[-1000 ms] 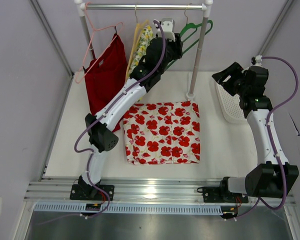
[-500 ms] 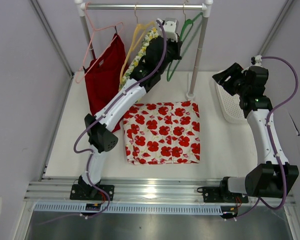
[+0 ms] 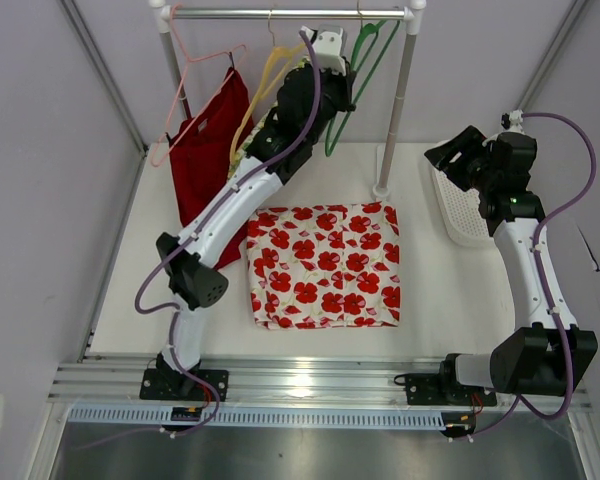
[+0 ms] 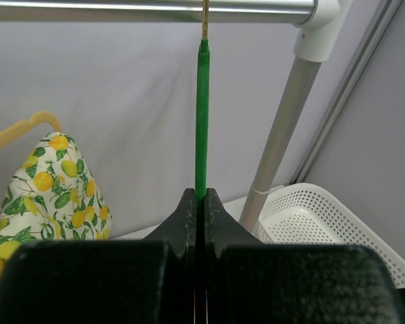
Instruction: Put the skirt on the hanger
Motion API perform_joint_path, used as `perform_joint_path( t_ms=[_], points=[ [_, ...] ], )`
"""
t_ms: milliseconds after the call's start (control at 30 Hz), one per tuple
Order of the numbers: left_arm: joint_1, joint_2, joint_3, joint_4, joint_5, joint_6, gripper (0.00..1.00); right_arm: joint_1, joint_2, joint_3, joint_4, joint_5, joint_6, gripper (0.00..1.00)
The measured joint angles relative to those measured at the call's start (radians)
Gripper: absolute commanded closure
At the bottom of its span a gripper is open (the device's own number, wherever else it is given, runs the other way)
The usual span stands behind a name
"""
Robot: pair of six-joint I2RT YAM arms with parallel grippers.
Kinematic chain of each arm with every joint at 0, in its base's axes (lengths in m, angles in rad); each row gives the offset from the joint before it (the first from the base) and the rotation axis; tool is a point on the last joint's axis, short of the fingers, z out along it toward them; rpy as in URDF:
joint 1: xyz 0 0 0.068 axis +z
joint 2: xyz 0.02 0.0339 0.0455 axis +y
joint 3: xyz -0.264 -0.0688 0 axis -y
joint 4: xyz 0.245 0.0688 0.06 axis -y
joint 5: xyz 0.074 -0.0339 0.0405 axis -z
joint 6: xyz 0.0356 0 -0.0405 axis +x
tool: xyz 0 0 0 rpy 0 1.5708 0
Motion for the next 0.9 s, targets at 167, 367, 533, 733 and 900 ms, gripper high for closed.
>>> perform_joint_path(
  t_ms=[167,367,533,733,900],
  points=[
    [0.002,-0.098,-0.097,0.0,0.014,0.015,1.0,0.0,0.0,0.0,-0.002,0.0,-0.002,0.37],
    [0.004,-0.238,-0.234,0.005,0.044,0.032,1.0,0.0,-0.002,0.0,-0.013,-0.002,-0.004,0.37],
    [0.008,-0.32,-0.319,-0.003,0.099,0.041,1.0,0.0,-0.011,0.0,-0.029,-0.004,-0.011,0.37],
    [0.01,-0.517,-0.625,-0.02,0.188,0.057,1.0,0.0,-0.045,0.0,-0.061,-0.007,-0.021,0.37],
    [0.014,-0.739,-0.904,-0.037,0.283,0.059,1.0,0.0,-0.091,0.0,-0.098,-0.011,-0.025,0.37]
  ],
)
